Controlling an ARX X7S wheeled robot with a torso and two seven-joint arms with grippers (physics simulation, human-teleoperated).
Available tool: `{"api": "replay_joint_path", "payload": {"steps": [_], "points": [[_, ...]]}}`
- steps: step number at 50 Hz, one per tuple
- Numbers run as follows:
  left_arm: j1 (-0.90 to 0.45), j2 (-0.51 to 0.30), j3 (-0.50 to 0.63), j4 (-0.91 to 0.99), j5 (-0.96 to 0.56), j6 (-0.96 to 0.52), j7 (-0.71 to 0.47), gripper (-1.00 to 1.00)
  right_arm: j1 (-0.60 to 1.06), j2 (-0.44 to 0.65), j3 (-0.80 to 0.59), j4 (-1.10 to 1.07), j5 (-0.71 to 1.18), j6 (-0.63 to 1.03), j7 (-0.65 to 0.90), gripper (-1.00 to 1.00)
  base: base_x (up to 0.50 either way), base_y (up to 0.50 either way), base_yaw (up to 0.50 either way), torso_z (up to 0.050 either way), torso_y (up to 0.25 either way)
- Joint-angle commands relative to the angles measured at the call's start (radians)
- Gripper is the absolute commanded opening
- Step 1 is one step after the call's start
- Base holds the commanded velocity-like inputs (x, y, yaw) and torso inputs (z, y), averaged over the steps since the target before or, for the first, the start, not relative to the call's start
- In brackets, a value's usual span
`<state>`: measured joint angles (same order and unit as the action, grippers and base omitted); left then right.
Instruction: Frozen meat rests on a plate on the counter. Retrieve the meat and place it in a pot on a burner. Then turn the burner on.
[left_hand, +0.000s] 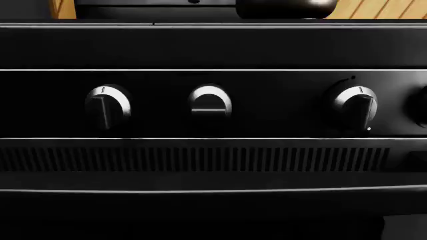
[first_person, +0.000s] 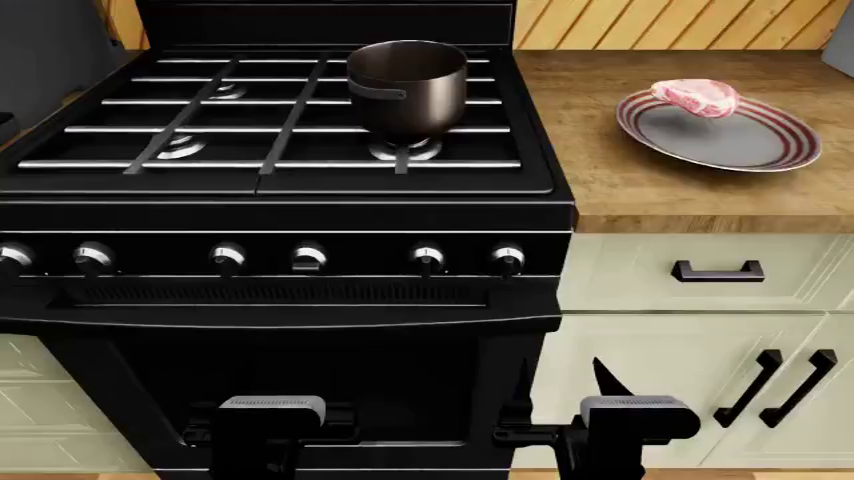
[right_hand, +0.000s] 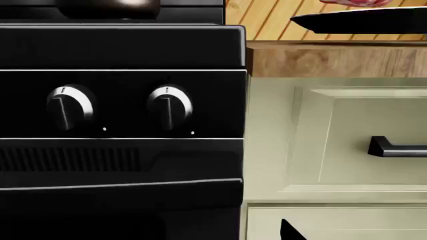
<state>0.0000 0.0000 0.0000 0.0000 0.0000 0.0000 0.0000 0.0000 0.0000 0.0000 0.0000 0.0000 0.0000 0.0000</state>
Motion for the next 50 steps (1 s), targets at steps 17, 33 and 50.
{"api": "replay_joint_path", "payload": {"steps": [17, 33, 50], "points": [[0.023, -0.07, 0.07, 0.033, -0.113, 0.006, 0.028, 1.0, 0.001, 0.059, -0.074, -0.007, 0.056, 0.012, 0.054, 1.0, 0.0, 0.0, 0.0, 0.037, 0.0], [0.025, -0.091, 0.096, 0.03, -0.141, 0.007, 0.022, 1.0, 0.002, 0.079, -0.095, -0.005, 0.094, 0.033, 0.07, 1.0, 0.0, -0.22, 0.0, 0.05, 0.0], [0.022, -0.11, 0.118, 0.027, -0.165, 0.007, 0.007, 1.0, 0.001, 0.098, -0.119, -0.01, 0.126, 0.04, 0.081, 1.0, 0.0, -0.5, 0.0, 0.05, 0.0]]}}
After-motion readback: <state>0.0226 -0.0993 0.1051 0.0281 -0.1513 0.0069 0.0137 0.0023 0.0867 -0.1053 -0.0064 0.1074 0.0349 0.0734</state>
